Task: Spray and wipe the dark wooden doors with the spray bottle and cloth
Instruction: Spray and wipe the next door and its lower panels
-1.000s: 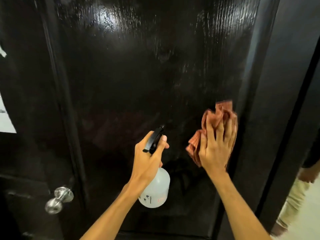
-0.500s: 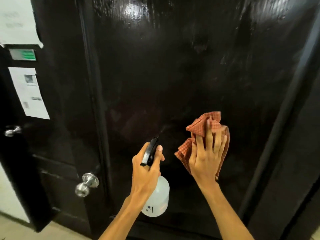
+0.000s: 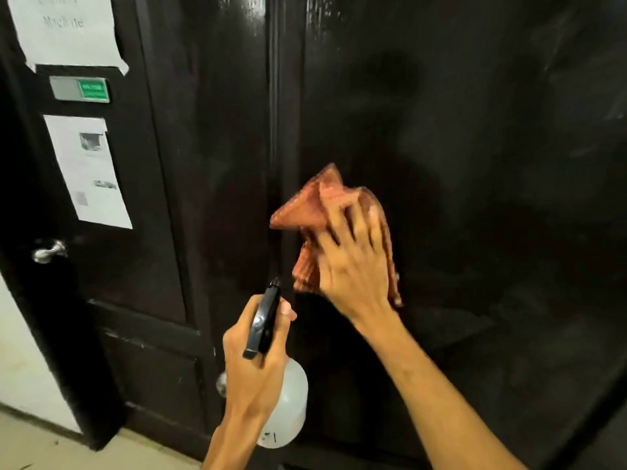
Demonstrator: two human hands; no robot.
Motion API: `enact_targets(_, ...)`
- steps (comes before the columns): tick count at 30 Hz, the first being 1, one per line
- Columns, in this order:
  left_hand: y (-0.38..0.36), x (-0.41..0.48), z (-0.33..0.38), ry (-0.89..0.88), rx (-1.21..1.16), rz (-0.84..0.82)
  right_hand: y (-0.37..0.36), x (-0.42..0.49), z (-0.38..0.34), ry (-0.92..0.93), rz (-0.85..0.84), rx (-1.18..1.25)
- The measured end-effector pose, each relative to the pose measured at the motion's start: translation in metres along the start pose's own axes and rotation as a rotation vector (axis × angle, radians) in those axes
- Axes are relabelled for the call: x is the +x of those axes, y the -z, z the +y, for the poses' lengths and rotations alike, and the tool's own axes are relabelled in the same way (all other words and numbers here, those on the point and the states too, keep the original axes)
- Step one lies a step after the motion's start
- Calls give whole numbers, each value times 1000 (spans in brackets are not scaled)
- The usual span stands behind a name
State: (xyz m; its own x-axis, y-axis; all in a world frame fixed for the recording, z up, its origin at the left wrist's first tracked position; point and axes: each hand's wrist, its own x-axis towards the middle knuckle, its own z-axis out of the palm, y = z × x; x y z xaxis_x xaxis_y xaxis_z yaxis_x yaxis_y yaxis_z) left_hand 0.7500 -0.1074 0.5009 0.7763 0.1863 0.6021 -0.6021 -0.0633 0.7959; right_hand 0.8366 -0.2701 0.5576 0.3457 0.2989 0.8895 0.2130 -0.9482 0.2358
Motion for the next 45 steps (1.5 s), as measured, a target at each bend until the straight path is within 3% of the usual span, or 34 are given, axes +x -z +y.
enact_targets(4,17,16,-8,1,-3,-8,-4,56,-19,-96,88,-59)
enact_targets(10,26,17,-24,-3,-55,-95,-54,-80,-66,14,-230,-78)
enact_targets(13,22,12,-27,5,-71,-130,-43,-74,-42,35,-185,-129)
enact_targets(17,3,3,-30,14,-63,-159,-10,-58,6,-346,93,-143)
enact_targets(19,-12,-4,-25,3,-77,-191,-13,-71,-3,-475,136,-133)
enact_targets(21,-26,-13,-19,12,-88,-202,-23,-88,-18,-436,19,-99)
enact_targets(23,-43,-23,-12,45,-119,-198,-17,-105,-1,-274,-86,-84)
enact_targets(25,-63,-33,-4,51,-118,-195,6,-114,46,-142,-63,-141)
enact_targets(27,-83,-42,2,44,-92,-194,31,-122,96,-273,76,-150)
enact_targets(29,-105,-52,7,40,-87,-190,46,-133,124,-579,255,-112)
enact_targets(31,-124,-60,13,34,-72,-187,44,-143,127,-710,264,-94)
enact_targets(35,-162,-75,23,23,-55,-177,50,-179,139,-308,-30,-85)
enact_targets(37,-178,-80,27,2,-42,-184,70,-182,171,-190,-57,-117)
enact_targets(42,-207,-97,34,1,-32,-187,88,-188,210,-571,186,-48)
enact_targets(45,-216,-105,37,7,-26,-181,68,-260,187,-609,34,-23)
